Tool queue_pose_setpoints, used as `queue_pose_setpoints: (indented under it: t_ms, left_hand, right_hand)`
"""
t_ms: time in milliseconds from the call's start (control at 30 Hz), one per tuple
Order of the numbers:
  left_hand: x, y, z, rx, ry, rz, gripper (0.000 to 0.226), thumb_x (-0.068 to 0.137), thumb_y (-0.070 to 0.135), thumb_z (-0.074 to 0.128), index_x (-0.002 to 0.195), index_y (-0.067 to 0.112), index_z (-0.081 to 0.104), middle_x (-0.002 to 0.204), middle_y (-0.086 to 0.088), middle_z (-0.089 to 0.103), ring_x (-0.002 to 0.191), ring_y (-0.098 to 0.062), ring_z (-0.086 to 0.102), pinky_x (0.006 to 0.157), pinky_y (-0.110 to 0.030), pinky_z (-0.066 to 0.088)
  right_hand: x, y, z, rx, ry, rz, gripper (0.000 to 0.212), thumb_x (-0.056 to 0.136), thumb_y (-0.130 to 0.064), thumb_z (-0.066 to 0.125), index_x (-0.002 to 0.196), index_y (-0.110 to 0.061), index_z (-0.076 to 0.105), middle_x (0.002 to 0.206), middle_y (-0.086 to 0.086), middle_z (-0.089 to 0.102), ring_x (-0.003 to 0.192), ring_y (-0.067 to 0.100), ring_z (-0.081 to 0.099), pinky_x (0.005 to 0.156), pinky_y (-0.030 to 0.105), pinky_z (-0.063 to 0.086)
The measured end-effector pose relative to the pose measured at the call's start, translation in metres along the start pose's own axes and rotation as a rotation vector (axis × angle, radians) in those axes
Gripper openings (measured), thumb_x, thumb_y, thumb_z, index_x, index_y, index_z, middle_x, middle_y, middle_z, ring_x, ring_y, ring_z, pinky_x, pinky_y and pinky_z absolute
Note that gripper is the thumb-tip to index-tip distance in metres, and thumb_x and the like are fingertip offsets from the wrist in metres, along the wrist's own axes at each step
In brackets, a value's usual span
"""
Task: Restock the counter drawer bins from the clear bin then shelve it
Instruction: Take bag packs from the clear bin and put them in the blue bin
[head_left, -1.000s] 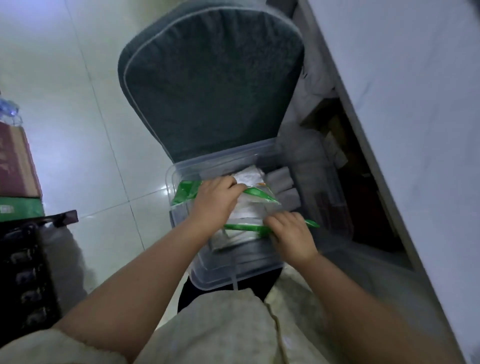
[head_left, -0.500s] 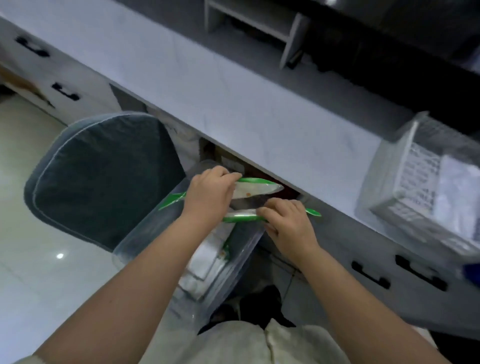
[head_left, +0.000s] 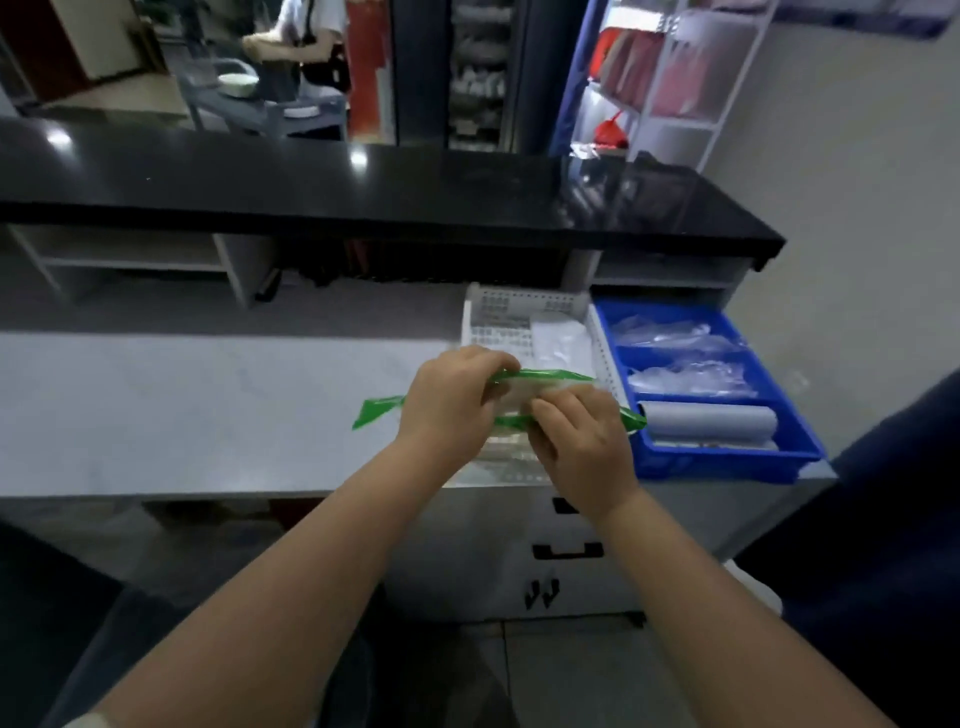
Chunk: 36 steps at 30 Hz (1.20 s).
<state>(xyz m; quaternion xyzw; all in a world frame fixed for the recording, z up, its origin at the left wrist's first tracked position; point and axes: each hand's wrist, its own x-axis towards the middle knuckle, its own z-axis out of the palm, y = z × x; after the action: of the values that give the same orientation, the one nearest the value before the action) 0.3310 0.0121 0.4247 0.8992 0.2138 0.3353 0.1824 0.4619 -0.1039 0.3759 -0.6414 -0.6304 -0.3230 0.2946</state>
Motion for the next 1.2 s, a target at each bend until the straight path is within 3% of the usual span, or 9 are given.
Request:
queue_pose_setpoints:
  t_ms: [167, 333, 533, 700, 800, 967, 1200]
  left_hand:
    - [0.052, 0.081, 0.068, -0.078, -0.067, 0.177, 0.033, 0.078, 0.005, 0.063, 0.11, 0.011, 0.069, 0.102, -0.007, 0.07, 0.094, -0.029, 0.062, 0.082, -0.042, 0.048]
    - [0.089, 0.137, 0.139, 0.051, -0.103, 0.316, 0.051, 0.073, 0.024, 0.073, 0.122, 0.015, 0.061, 0.116, -0.004, 0.064, 0.103, -0.027, 0.058, 0.087, -0.042, 0.046]
    - [0.127, 0.166, 0.205, 0.156, -0.049, 0.296, 0.049, 0.072, 0.008, 0.077, 0.118, 0.012, 0.061, 0.111, -0.008, 0.067, 0.099, -0.029, 0.061, 0.082, -0.043, 0.047]
    - [0.173, 0.15, 0.225, 0.181, -0.043, 0.196, 0.045, 0.067, 0.0, 0.075, 0.11, 0.007, 0.066, 0.102, -0.011, 0.069, 0.089, -0.034, 0.063, 0.074, -0.043, 0.049]
    - [0.203, 0.121, 0.228, 0.214, -0.028, 0.12, 0.046, 0.068, 0.006, 0.079, 0.112, 0.009, 0.066, 0.104, -0.008, 0.069, 0.091, -0.031, 0.062, 0.075, -0.04, 0.049]
    - [0.25, 0.081, 0.244, 0.197, -0.026, 0.124, 0.046, 0.071, 0.006, 0.076, 0.115, 0.01, 0.064, 0.108, -0.007, 0.069, 0.095, -0.029, 0.062, 0.076, -0.044, 0.051]
    - [0.305, 0.054, 0.275, 0.155, -0.048, 0.202, 0.045, 0.072, 0.001, 0.07, 0.116, 0.009, 0.063, 0.108, -0.009, 0.068, 0.094, -0.03, 0.062, 0.075, -0.046, 0.051]
  right_hand:
    - [-0.018, 0.103, -0.055, -0.117, 0.092, 0.11, 0.013, 0.086, -0.013, 0.064, 0.088, -0.001, 0.069, 0.092, 0.017, 0.068, 0.082, 0.035, 0.061, 0.077, 0.043, 0.046]
    - [-0.041, 0.194, -0.096, -0.155, 0.077, 0.14, 0.019, 0.089, -0.018, 0.058, 0.093, -0.003, 0.07, 0.093, 0.015, 0.068, 0.085, 0.032, 0.062, 0.081, 0.043, 0.05]
    - [-0.051, 0.262, -0.101, -0.121, 0.051, 0.18, 0.019, 0.079, -0.011, 0.072, 0.096, -0.004, 0.069, 0.095, 0.014, 0.067, 0.089, 0.028, 0.057, 0.083, 0.04, 0.047]
    - [-0.044, 0.309, -0.086, -0.129, 0.022, 0.224, 0.021, 0.078, -0.009, 0.069, 0.099, -0.006, 0.068, 0.105, 0.018, 0.064, 0.099, 0.032, 0.051, 0.089, 0.044, 0.04]
    - [-0.046, 0.338, -0.073, -0.069, 0.006, 0.31, 0.022, 0.077, -0.004, 0.072, 0.099, -0.006, 0.068, 0.105, 0.018, 0.063, 0.098, 0.03, 0.051, 0.089, 0.042, 0.04]
    - [-0.045, 0.375, -0.032, -0.001, -0.222, 0.35, 0.028, 0.072, 0.001, 0.076, 0.098, -0.006, 0.069, 0.097, 0.013, 0.067, 0.088, 0.034, 0.061, 0.077, 0.045, 0.049]
    - [-0.034, 0.418, 0.021, 0.028, -0.499, 0.426, 0.028, 0.074, -0.006, 0.073, 0.101, -0.009, 0.069, 0.098, 0.012, 0.068, 0.089, 0.035, 0.06, 0.076, 0.044, 0.047]
